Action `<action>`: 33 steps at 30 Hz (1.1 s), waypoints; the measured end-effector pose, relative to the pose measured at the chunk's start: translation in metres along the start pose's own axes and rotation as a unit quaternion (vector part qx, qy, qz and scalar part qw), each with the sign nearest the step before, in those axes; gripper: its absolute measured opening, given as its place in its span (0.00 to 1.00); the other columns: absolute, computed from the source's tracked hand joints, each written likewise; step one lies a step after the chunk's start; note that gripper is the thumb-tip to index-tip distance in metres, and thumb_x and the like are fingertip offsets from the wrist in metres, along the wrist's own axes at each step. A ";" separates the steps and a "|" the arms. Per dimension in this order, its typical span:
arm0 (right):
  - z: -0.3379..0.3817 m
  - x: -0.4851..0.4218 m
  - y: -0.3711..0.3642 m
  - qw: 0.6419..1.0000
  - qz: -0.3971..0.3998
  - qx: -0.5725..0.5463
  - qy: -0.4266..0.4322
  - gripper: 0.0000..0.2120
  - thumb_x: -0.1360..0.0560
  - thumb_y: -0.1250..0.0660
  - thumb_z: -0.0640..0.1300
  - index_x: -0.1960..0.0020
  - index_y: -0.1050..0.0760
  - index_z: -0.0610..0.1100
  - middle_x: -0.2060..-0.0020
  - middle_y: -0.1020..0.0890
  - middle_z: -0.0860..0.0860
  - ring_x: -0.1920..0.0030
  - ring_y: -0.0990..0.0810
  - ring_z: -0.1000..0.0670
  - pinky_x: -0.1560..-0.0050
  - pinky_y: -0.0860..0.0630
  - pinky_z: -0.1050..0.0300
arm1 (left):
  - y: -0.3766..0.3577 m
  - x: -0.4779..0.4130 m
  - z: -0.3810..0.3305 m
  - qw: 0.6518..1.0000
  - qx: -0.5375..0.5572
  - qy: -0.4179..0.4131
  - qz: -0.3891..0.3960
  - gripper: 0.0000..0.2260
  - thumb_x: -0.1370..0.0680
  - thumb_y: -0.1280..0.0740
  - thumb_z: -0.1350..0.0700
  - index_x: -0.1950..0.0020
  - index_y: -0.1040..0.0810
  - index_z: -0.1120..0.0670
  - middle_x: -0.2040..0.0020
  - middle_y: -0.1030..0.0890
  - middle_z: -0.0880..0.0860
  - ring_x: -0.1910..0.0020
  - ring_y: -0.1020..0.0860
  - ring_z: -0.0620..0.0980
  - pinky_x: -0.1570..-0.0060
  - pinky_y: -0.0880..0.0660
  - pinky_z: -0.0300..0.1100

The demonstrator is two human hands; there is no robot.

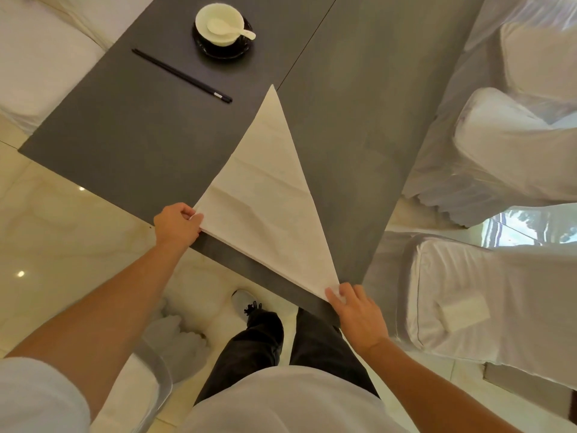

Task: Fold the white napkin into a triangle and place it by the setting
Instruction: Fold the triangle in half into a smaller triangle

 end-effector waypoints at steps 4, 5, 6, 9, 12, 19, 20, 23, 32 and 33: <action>0.008 0.004 -0.013 0.998 0.029 0.052 0.007 0.35 0.24 0.32 0.45 0.24 0.49 0.44 0.30 0.35 0.44 0.36 0.31 0.42 0.35 0.28 0.48 | -0.001 -0.003 -0.001 1.000 -0.023 -0.014 -0.004 0.05 0.25 0.28 0.54 0.55 0.22 0.53 0.58 0.17 0.56 0.60 0.17 0.56 0.51 0.18 0.54; 0.007 0.005 -0.016 0.998 0.034 0.059 0.002 0.37 0.24 0.32 0.45 0.23 0.51 0.43 0.29 0.36 0.43 0.36 0.31 0.42 0.35 0.29 0.48 | -0.001 -0.002 -0.003 0.999 -0.027 -0.018 -0.004 0.05 0.25 0.28 0.54 0.55 0.22 0.53 0.58 0.17 0.56 0.60 0.17 0.56 0.51 0.18 0.54; 0.005 0.007 -0.018 0.997 0.039 0.063 -0.003 0.38 0.24 0.32 0.45 0.23 0.52 0.43 0.29 0.37 0.43 0.36 0.31 0.42 0.35 0.29 0.47 | -0.001 -0.001 -0.004 0.999 -0.031 -0.021 -0.005 0.06 0.24 0.28 0.53 0.55 0.23 0.54 0.59 0.18 0.56 0.60 0.17 0.56 0.52 0.18 0.53; 0.007 0.012 -0.021 0.997 0.048 0.061 -0.006 0.37 0.23 0.33 0.45 0.24 0.52 0.43 0.28 0.39 0.43 0.37 0.31 0.43 0.35 0.30 0.47 | 0.001 0.002 -0.006 0.997 -0.063 -0.038 -0.013 0.08 0.24 0.29 0.53 0.56 0.22 0.57 0.60 0.19 0.56 0.61 0.21 0.54 0.57 0.23 0.46; 0.012 0.019 -0.023 0.996 0.057 0.075 -0.009 0.33 0.23 0.35 0.43 0.24 0.49 0.41 0.28 0.39 0.43 0.39 0.31 0.43 0.37 0.30 0.48 | 0.003 0.005 -0.005 0.996 -0.080 -0.044 -0.024 0.10 0.24 0.29 0.53 0.57 0.22 0.59 0.60 0.20 0.57 0.61 0.23 0.53 0.60 0.29 0.45; 0.021 0.010 -0.001 0.997 0.048 0.025 -0.045 0.23 0.22 0.35 0.45 0.30 0.37 0.42 0.35 0.31 0.46 0.43 0.27 0.46 0.38 0.28 0.51 | 0.004 0.005 -0.008 0.993 -0.111 -0.041 -0.016 0.09 0.22 0.32 0.53 0.55 0.26 0.58 0.58 0.21 0.58 0.60 0.23 0.54 0.59 0.27 0.46; 0.021 0.006 0.005 0.998 0.047 0.016 -0.048 0.20 0.22 0.37 0.46 0.32 0.34 0.43 0.37 0.29 0.46 0.43 0.27 0.47 0.37 0.27 0.51 | 0.004 0.005 -0.010 0.990 -0.133 -0.051 -0.010 0.08 0.21 0.33 0.53 0.54 0.25 0.58 0.58 0.21 0.58 0.60 0.23 0.54 0.59 0.26 0.46; 0.018 -0.011 0.016 0.995 0.071 0.007 -0.064 0.15 0.20 0.43 0.50 0.39 0.27 0.44 0.43 0.23 0.48 0.46 0.25 0.49 0.40 0.25 0.52 | 0.005 0.007 -0.017 0.973 -0.213 -0.095 -0.004 0.08 0.19 0.37 0.52 0.51 0.26 0.57 0.57 0.23 0.55 0.60 0.25 0.52 0.61 0.27 0.46; 0.010 -0.102 0.063 0.966 0.254 0.052 -0.018 0.13 0.24 0.42 0.45 0.46 0.23 0.39 0.53 0.21 0.45 0.55 0.22 0.43 0.50 0.23 0.50 | 0.001 0.005 -0.022 0.980 -0.195 -0.051 -0.001 0.07 0.20 0.37 0.53 0.48 0.25 0.56 0.47 0.26 0.57 0.55 0.25 0.55 0.56 0.26 0.48; 0.012 -0.124 0.080 0.973 0.224 0.053 -0.008 0.14 0.24 0.43 0.44 0.46 0.23 0.40 0.50 0.20 0.43 0.53 0.21 0.41 0.51 0.23 0.50 | 0.000 0.005 -0.023 0.982 -0.185 -0.043 -0.007 0.07 0.20 0.37 0.54 0.47 0.26 0.56 0.46 0.26 0.57 0.54 0.24 0.55 0.55 0.26 0.48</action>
Point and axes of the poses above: each hand's wrist, its own x-axis away from the middle knuckle, its own y-axis out of the back of the hand, z = x × y, the point moved 7 cm from there along -x, towards the middle knuckle
